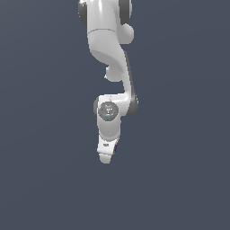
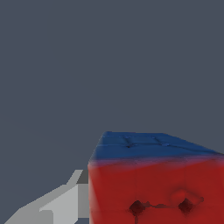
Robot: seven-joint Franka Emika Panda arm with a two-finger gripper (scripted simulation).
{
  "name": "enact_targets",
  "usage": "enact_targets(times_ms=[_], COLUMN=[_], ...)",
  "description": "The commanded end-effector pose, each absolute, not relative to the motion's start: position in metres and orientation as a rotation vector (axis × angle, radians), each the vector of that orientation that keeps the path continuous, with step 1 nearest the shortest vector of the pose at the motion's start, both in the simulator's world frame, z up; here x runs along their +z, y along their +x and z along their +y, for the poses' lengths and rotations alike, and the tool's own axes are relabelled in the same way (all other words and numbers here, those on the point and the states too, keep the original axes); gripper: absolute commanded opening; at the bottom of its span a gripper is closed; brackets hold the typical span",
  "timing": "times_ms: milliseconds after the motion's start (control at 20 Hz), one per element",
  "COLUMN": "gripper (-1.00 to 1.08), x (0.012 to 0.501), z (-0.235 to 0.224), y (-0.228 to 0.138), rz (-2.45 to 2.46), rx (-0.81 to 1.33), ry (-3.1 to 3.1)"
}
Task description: Pick up the object and move it to a goal position.
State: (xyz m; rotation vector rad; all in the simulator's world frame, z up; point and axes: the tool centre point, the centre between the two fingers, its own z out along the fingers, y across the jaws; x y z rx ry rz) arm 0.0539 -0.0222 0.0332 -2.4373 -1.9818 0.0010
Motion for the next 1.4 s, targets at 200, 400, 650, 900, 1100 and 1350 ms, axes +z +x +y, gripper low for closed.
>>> enact_targets(times_ms=[200,400,650,900,1100,1350], gripper=[-1.0,-1.0,-1.0,-1.0,-1.0,-1.0], x=[0.04,0.052,0.075,0.11,0.142,0.184], z=[-0.026,-0.032,-0.045,-0.064,-0.081,-0.104], y=[0.05,0.043,0.028,0.007,-0.012,-0.036], rz=[-1.982,-1.982,-1.982,-1.983,-1.983,-1.983], rx=[0.0,0.001,0.002,0.003,0.003,0.003], ry=[-2.437,-2.438,-2.438,-2.438,-2.438,-2.438])
